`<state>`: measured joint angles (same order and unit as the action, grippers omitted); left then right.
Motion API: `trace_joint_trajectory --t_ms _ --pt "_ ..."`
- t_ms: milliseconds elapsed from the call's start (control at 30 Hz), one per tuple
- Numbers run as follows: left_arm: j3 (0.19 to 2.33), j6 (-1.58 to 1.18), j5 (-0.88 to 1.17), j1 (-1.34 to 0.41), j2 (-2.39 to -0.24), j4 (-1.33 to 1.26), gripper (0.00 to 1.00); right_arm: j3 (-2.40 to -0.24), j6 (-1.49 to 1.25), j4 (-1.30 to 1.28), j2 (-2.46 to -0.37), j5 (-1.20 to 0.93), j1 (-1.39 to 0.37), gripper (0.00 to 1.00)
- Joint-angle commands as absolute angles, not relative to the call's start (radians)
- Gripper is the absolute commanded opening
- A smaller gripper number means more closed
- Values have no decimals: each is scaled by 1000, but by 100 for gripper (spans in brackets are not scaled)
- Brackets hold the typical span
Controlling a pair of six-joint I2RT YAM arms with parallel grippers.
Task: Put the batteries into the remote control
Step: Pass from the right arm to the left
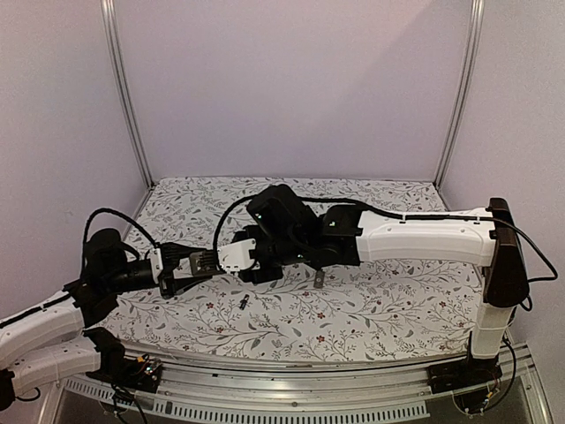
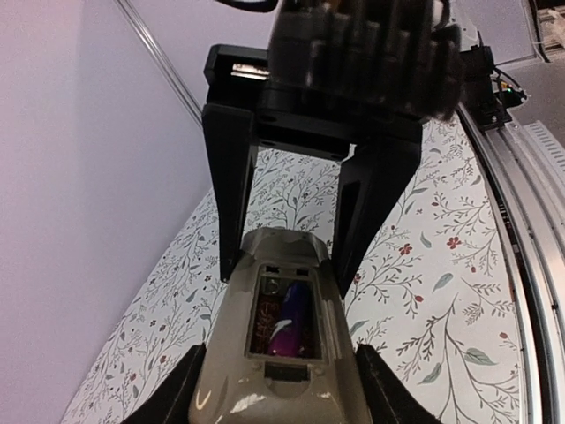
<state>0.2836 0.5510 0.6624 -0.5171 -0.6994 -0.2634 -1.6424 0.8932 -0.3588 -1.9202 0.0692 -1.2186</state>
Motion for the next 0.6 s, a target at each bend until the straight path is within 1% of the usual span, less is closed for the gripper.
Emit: trace_joint_trajectory --t_ms 0,67,133,200,267,367,500,567 --pt "279 594 648 -525 -675 -303 0 -1642 859 -294 -1896 80 -1226 37" --pt "275 604 650 -526 -663 -311 0 -1622 855 -275 -1891 86 -1226 54" --pt "272 616 654 -525 -650 -314 0 -1598 852 -249 -1878 96 -1226 73" --pt "269 627 657 -526 -636 -314 0 -1577 846 -230 -1860 104 -1226 80" --pt "263 630 655 -526 -625 -319 0 -1552 832 -205 -1838 102 -1224 84" --pt "254 633 659 -526 -616 -335 0 -1520 800 -156 -1790 82 -1224 87" --pt "251 667 633 -532 -626 -346 0 -1499 722 -102 -1730 18 -1224 88" --pt "255 683 602 -537 -637 -353 0 -1483 674 -60 -1693 -53 -1224 87"
